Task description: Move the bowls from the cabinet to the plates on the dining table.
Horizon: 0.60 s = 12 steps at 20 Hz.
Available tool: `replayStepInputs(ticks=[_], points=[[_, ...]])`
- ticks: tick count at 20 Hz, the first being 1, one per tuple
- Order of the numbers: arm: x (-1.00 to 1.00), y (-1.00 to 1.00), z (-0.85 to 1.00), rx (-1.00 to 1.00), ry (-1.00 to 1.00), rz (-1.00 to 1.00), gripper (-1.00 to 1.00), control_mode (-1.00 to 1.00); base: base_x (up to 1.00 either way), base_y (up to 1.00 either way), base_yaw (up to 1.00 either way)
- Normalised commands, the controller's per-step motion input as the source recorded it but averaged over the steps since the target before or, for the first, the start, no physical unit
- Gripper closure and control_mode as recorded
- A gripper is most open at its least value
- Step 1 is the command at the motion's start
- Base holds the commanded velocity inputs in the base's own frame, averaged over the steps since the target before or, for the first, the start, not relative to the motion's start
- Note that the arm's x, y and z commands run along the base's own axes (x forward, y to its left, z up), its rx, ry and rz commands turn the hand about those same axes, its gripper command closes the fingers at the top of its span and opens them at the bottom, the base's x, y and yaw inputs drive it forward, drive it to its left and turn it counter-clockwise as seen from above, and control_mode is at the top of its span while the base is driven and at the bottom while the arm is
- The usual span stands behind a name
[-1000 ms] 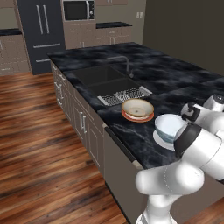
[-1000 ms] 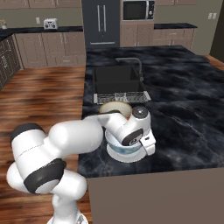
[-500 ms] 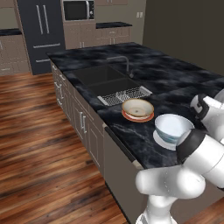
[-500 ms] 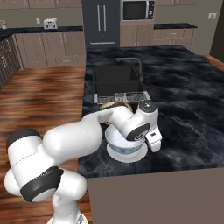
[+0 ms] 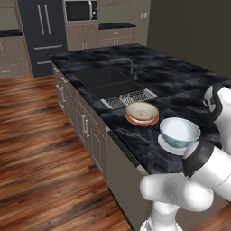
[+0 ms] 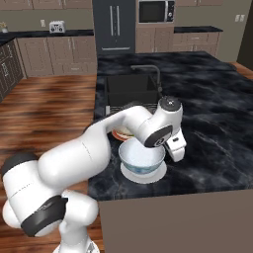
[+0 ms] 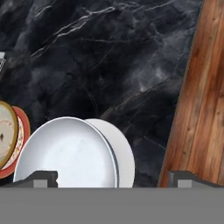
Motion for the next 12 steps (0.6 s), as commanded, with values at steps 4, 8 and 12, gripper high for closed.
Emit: replayStepInputs(ticks=[4, 8, 12], points=[[-0.13, 0.00, 0.52, 0.01, 0.00, 0.00, -1.00, -1.00, 0.00, 0.00, 0.00], [-0.15, 0.00, 0.50, 0.00, -0.01, 0.00, -1.00, -1.00, 0.00, 0.00, 0.00], [-0.14, 0.00, 0.50, 0.01, -0.01, 0.00, -1.00, -1.00, 0.00, 0.00, 0.00]])
